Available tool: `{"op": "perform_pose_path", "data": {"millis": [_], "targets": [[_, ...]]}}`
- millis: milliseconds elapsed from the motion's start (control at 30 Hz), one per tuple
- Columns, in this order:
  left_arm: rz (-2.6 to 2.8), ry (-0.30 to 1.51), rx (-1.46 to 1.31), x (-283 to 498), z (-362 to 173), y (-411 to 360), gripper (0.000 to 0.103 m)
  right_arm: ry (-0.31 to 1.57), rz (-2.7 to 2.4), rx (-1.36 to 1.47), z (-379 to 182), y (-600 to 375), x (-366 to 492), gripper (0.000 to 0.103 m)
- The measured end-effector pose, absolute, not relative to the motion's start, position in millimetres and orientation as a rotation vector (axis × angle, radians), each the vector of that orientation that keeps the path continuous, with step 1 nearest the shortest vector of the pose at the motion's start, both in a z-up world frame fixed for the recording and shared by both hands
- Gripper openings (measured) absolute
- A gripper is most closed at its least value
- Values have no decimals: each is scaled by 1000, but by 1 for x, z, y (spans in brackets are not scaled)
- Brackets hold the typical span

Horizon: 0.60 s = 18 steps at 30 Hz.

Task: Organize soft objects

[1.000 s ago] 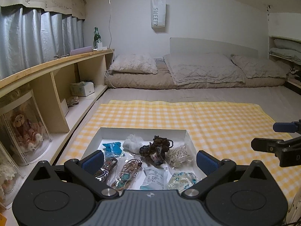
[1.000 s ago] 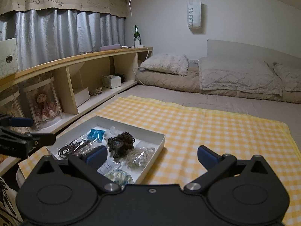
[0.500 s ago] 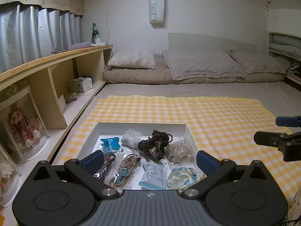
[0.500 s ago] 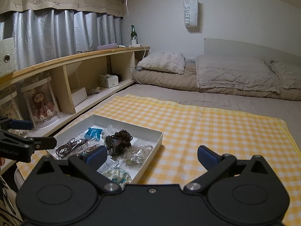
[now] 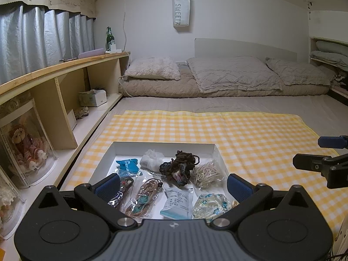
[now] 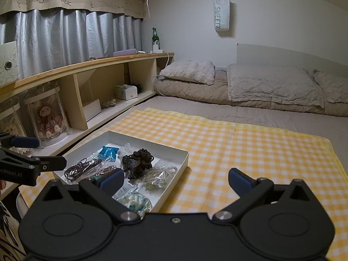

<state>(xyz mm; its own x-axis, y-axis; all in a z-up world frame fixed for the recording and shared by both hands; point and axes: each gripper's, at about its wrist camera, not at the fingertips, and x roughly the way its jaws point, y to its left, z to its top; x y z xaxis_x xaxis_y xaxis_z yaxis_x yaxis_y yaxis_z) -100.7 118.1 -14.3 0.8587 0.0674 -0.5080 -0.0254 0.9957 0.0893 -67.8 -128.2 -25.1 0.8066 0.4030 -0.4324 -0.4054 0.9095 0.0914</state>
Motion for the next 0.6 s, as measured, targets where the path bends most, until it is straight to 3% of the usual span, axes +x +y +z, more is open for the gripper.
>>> {"op": "perform_pose_path", "data": {"millis": [600], "targets": [[49,536,81,-101,-14,118,103,464,436,-5,-25,-128,-68,103]]}}
